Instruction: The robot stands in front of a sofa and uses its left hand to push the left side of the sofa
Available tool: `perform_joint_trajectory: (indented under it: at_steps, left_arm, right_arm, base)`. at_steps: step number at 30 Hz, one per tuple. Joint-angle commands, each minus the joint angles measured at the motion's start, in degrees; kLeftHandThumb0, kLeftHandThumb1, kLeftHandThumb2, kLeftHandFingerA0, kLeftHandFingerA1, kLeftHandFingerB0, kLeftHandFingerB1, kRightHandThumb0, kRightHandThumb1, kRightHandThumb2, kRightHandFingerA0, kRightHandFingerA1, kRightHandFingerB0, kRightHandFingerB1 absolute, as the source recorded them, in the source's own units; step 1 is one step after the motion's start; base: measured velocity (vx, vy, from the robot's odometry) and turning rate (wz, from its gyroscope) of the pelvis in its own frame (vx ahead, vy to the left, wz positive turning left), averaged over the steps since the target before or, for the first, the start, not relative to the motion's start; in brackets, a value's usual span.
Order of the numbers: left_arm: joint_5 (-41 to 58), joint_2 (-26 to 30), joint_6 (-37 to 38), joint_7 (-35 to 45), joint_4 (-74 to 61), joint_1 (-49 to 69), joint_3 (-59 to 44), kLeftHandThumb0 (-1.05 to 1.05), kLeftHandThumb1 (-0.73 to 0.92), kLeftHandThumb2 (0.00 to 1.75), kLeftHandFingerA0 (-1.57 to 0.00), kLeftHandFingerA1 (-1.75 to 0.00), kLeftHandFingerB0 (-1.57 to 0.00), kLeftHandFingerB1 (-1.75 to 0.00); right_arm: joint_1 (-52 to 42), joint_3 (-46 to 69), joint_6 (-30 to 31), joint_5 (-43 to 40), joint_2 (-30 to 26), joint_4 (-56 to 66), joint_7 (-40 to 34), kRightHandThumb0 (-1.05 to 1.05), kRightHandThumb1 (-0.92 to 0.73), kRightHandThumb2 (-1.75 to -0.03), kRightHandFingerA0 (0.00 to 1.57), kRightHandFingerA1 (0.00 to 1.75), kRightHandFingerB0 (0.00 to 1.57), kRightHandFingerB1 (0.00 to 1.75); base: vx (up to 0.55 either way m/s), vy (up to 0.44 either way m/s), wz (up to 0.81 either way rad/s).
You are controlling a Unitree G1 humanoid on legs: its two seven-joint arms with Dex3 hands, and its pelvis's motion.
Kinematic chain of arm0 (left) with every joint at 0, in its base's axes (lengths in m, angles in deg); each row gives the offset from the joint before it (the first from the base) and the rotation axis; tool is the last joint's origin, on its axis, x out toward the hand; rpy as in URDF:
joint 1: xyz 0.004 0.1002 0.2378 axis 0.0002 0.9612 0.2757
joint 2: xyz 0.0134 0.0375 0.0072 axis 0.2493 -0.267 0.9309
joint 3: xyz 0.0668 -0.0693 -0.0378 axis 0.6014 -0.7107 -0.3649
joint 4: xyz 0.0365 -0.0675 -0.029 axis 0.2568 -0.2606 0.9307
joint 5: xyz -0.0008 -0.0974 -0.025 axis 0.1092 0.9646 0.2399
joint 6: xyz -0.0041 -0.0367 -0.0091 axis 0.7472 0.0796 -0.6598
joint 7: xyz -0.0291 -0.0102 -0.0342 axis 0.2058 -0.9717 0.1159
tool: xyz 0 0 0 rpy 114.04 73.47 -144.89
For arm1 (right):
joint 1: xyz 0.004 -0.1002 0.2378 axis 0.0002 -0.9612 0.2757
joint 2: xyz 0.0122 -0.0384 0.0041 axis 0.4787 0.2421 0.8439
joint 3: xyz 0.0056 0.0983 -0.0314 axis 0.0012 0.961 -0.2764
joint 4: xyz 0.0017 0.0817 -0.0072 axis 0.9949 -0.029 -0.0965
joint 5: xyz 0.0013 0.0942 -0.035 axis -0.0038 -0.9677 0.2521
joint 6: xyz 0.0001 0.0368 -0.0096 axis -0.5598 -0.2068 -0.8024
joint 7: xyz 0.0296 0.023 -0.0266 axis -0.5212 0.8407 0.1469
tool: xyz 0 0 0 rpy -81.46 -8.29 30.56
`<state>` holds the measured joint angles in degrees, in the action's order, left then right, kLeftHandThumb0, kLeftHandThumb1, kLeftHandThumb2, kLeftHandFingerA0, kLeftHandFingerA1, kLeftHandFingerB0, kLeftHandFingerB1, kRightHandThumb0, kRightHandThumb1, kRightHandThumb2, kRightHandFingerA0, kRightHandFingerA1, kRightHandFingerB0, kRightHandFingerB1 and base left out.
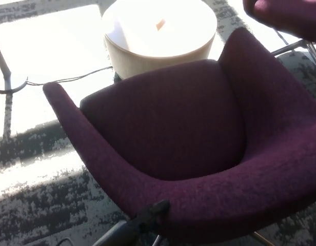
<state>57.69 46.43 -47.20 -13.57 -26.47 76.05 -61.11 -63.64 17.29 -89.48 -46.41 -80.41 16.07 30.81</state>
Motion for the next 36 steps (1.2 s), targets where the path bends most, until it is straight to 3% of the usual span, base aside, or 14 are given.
perform_joint_trajectory:
  at_steps: [1,6,9,11,14,16,21,22,24,25,26,30,31,36]
  left_arm:
    - [-3.18,-2.72,-1.89,2.26,-0.53,-3.23,1.89,-0.94,0.92,0.76,-0.04,-0.35,-0.07,-0.31]
    - [-4.45,-4.95,-3.3,2.89,2.05,-5.53,3.23,-0.85,0.71,1.14,-0.02,-0.42,-0.05,-0.3]
    - [-3.89,-6.49,-2.1,3.9,3.38,-6.18,3.62,-0.91,0.92,0.71,-0.06,-0.37,-0.06,-0.3]
    - [-5.3,-8.42,-2.45,3.56,4.91,-7.62,4.96,-0.94,0.79,1.19,0.0,-0.43,-0.11,-0.34]
    - [-8.1,-9.09,-3.59,2.84,5.01,-8.77,6.71,-0.94,0.92,0.73,-0.06,-0.38,-0.06,-0.3]
    - [-8.56,-9.72,-5.32,3.11,4.17,-8.93,7.36,-0.96,0.78,1.21,0.0,-0.4,-0.17,-0.31]
    - [-9.31,-12.56,-5.68,2.79,5.36,-10.01,8.69,-0.95,0.76,1.18,0.0,-0.4,-0.14,-0.33]
    - [-10.47,-13.27,-5.65,1.86,5.29,-10.32,9.45,-0.94,0.92,0.72,-0.08,-0.41,-0.07,-0.32]
    - [-11.16,-14.31,-6.55,2.1,5.5,-11.09,10.35,-0.86,0.7,1.16,0.0,-0.45,-0.05,-0.31]
    - [-11.3,-14.78,-6.91,2.49,5.68,-11.59,10.72,-0.91,0.92,0.72,-0.06,-0.4,-0.04,-0.3]
    - [-11.56,-15.22,-6.74,2.44,5.88,-12.02,11.09,-0.9,0.74,1.17,-0.02,-0.48,-0.1,-0.34]
    - [-11.47,-16.98,-7.54,2.27,6.46,-12.22,11.69,-0.84,0.7,1.14,0.0,-0.48,-0.09,-0.35]
    - [-11.48,-17.42,-7.5,2.23,7.02,-12.4,11.85,-0.92,0.92,0.7,-0.08,-0.42,-0.07,-0.3]
    - [-11.7,-18.74,-8.4,3.03,8.11,-12.98,12.65,-0.93,0.92,0.7,-0.08,-0.42,-0.06,-0.3]
  right_arm:
    - [0.05,0.76,-0.37,-0.77,-0.66,-0.26,0.24,-0.67,-0.69,-1.02,0.32,0.49,0.41,0.52]
    - [0.07,-0.7,-0.09,1.07,-1.09,-0.3,-1.38,-0.61,-0.82,-0.65,0.41,0.36,0.45,0.36]
    - [0.14,-0.9,-0.35,1.12,-1.13,-0.32,-1.65,-0.68,-0.7,-1.03,0.33,0.51,0.39,0.52]
    - [0.06,-0.13,-0.49,-0.07,-0.81,-0.12,-0.32,-0.68,-0.69,-1.02,0.33,0.5,0.4,0.52]
    - [0.03,-1.05,-0.67,1.2,-1.25,0.0,-1.53,-0.68,-0.71,-1.03,0.35,0.51,0.38,0.51]
    - [0.1,-1.86,-0.3,2.07,-1.55,0.05,-2.27,-0.62,-0.83,-0.65,0.41,0.37,0.44,0.36]
    - [0.1,-2.5,-0.07,2.48,-1.72,0.19,-2.42,-0.62,-0.84,-0.65,0.39,0.37,0.42,0.36]
    - [0.26,-2.43,-0.05,2.24,-1.62,0.18,-2.39,-0.62,-0.83,-0.65,0.39,0.37,0.41,0.36]
    - [0.49,-2.13,0.03,1.7,-1.53,0.11,-1.72,-0.63,-0.83,-0.65,0.37,0.37,0.35,0.35]
    - [0.53,-1.54,-0.16,0.89,-1.34,0.09,-0.88,-0.7,-0.68,-1.0,0.33,0.52,0.24,0.46]
    - [0.5,-0.74,-0.46,-0.12,-1.03,0.1,-0.09,-0.66,-0.65,-0.98,0.33,0.52,0.21,0.45]
    - [0.08,0.99,-2.31,-1.49,-0.6,0.04,1.81,-0.58,-0.63,-0.98,0.36,0.54,0.22,0.46]
    - [0.25,1.39,-1.83,-1.61,-0.41,-0.07,1.96,-0.57,-0.61,-0.97,0.37,0.54,0.24,0.46]
    - [0.32,1.73,-1.4,-1.08,0.1,0.06,1.02,-0.47,-0.77,-0.63,0.62,0.53,0.6,0.41]
  base:
    - [0.0,0.0,0.0]
    - [0.0,0.0,0.0]
    - [0.0,0.0,0.0]
    - [0.0,0.0,0.0]
    - [0.0,0.0,0.0]
    - [0.0,0.0,0.0]
    - [0.0,0.0,0.0]
    - [0.0,0.0,0.0]
    - [0.0,0.0,0.0]
    - [0.0,0.0,0.0]
    - [0.0,0.0,0.0]
    - [0.0,0.0,0.0]
    - [0.0,0.0,0.0]
    - [0.0,0.0,0.0]
